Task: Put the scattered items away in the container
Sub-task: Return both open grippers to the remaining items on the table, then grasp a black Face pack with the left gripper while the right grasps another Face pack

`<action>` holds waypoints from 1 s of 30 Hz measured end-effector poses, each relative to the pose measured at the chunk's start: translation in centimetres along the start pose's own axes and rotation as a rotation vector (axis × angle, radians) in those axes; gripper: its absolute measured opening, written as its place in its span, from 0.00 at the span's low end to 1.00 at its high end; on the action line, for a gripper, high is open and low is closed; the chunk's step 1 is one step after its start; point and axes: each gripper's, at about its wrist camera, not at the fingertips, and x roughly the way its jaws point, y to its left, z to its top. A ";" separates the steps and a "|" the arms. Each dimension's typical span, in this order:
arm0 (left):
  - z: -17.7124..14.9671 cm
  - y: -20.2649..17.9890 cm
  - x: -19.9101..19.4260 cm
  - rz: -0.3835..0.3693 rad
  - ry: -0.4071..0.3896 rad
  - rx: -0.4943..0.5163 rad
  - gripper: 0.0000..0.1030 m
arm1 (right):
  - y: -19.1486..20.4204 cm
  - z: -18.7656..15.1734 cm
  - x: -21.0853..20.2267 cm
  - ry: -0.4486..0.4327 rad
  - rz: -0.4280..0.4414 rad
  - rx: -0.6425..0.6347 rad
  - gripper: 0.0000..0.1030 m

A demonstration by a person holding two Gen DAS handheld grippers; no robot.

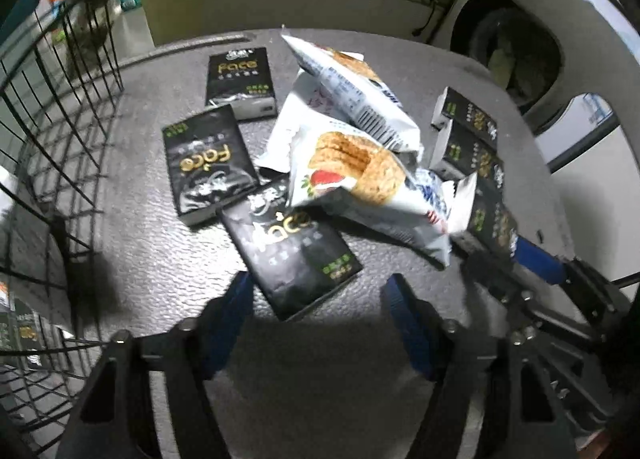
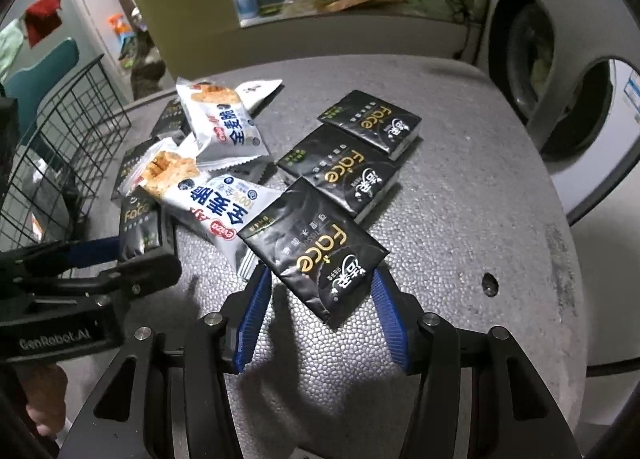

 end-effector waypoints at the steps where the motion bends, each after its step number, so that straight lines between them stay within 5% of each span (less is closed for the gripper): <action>1: -0.1 0.0 0.0 0.028 -0.002 0.009 0.45 | 0.0 -0.1 0.0 0.006 0.007 0.005 0.38; 5: -0.8 0.7 -0.4 -0.014 0.012 -0.003 0.27 | 0.2 -1.2 -0.4 0.031 0.034 0.016 0.13; 8: -1.1 1.2 -0.9 -0.076 0.014 -0.021 0.28 | 0.6 -1.8 -0.6 0.046 0.068 0.034 0.12; 10: -1.0 1.1 -1.4 -0.081 -0.003 -0.026 0.42 | 0.9 -2.0 -1.2 0.024 0.060 0.028 0.12; 12: -0.5 1.0 -2.2 -0.079 -0.038 -0.033 0.75 | 1.1 -2.1 -1.8 -0.002 0.028 0.018 0.12; 15: 0.7 0.8 -2.5 -0.061 -0.072 -0.047 0.79 | 1.2 -1.6 -2.0 -0.023 -0.008 -0.004 0.20; 20: 2.6 1.0 -0.6 -0.089 -0.035 -0.084 0.79 | 0.6 -0.4 -1.6 -0.037 0.023 -0.011 0.48; 28: 2.8 1.2 1.5 -0.045 0.001 -0.087 0.78 | 0.7 2.0 0.2 -0.058 -0.028 -0.051 0.51; 30: 2.5 0.8 1.3 0.012 -0.010 -0.056 0.61 | 0.5 2.4 0.5 -0.059 -0.025 -0.047 0.51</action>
